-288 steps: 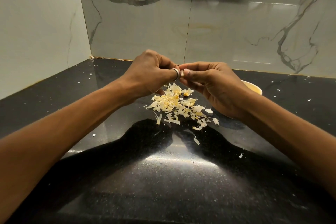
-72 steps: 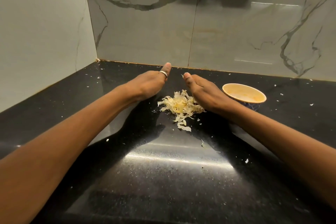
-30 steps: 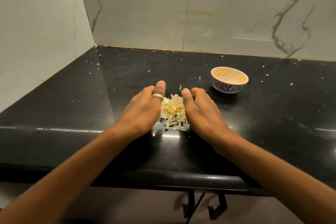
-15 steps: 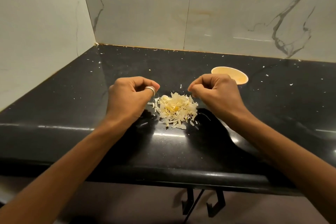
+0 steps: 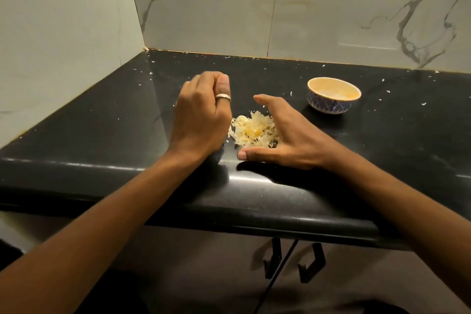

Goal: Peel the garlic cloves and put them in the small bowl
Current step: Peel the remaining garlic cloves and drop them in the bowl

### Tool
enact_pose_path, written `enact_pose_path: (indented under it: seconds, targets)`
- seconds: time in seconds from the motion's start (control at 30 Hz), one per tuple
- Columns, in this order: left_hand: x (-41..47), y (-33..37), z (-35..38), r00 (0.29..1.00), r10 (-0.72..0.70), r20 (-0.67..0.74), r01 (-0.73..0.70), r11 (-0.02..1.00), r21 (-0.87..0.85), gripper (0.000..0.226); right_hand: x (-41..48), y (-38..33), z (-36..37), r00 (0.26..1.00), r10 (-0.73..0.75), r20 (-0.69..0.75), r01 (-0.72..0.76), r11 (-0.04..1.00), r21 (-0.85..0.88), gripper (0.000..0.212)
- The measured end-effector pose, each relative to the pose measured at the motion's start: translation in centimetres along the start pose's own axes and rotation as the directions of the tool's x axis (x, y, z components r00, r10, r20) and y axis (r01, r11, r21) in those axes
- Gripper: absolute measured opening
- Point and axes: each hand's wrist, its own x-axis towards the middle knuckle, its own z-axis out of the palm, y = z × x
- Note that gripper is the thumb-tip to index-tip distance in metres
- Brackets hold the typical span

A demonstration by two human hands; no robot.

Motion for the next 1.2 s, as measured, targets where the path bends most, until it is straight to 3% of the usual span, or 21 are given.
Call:
enact_pose_path:
  seconds: [0.3, 0.5, 0.67, 0.8, 1.0, 1.2]
  targets:
    - [0.4, -0.2, 0.2, 0.995, -0.104, 0.004, 0.104, 0.992, -0.077, 0.035, 1.8, -1.1, 1.4, 0.997, -0.077, 0.026, 0.078, 0.996, -0.037, 0.103]
    - [0.4, -0.4, 0.3, 0.994, -0.108, 0.035, 0.11, 0.991, -0.077, 0.034, 4.3, -1.7, 3.0, 0.965, -0.26, 0.015, 0.26, 0.966, 0.011, 0.05]
    - [0.6, -0.7, -0.1, 0.96, -0.267, 0.086, 0.278, 0.945, -0.172, 0.049, 4.6, -0.9, 3.2, 0.947, -0.306, -0.094, 0.308, 0.951, 0.001, 0.017]
    - [0.9, -1.0, -0.3, 0.913, -0.376, 0.161, 0.408, 0.863, -0.298, 0.045, 4.6, -0.9, 3.0, 0.967, -0.252, -0.023, 0.245, 0.956, -0.16, 0.026]
    - [0.7, -0.7, -1.3, 0.812, -0.528, 0.248, 0.576, 0.662, -0.48, 0.049, 4.8, -1.3, 2.2, 0.965, -0.253, -0.062, 0.216, 0.911, -0.353, 0.035]
    - [0.4, 1.3, -2.0, 0.703, -0.641, 0.31, 0.668, 0.444, -0.597, 0.051, 5.4, -1.5, 3.2, 0.966, -0.137, -0.22, 0.064, 0.948, -0.312, 0.038]
